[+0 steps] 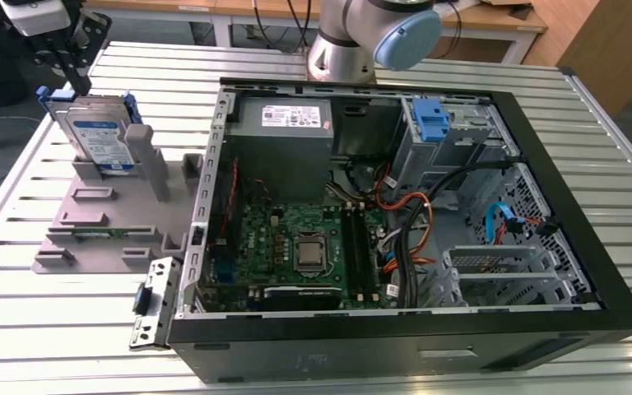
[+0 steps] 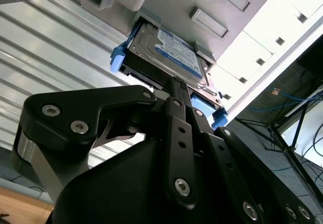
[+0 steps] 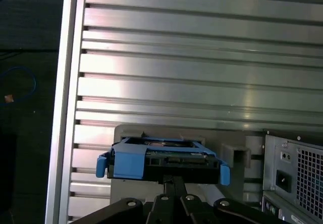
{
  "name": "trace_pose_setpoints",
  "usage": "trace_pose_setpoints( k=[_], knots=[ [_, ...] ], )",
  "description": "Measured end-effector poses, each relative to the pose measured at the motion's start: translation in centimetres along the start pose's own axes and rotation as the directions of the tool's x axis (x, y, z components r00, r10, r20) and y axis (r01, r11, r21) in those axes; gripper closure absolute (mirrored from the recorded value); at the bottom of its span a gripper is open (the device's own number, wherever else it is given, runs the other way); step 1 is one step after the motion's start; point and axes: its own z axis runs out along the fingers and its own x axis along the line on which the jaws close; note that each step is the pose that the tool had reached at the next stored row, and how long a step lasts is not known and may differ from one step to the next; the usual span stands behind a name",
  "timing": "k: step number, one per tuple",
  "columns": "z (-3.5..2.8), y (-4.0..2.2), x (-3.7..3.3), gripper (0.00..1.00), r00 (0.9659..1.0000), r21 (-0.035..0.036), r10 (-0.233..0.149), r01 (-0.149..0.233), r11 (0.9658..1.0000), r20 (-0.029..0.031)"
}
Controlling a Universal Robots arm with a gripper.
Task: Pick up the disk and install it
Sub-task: 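Pick up the disk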
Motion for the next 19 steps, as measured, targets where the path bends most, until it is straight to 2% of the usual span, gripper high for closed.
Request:
trace_pose_setpoints(
  k=[7,19],
  knots=[
    [0.0,0.0,0.0,0.89,0.9998,-0.0004,-0.018,0.018,0.9998,-0.0008],
    [0.0,0.0,0.0,0.89,0.9998,-0.0005,-0.019,0.019,0.9998,-0.0008]
  ],
)
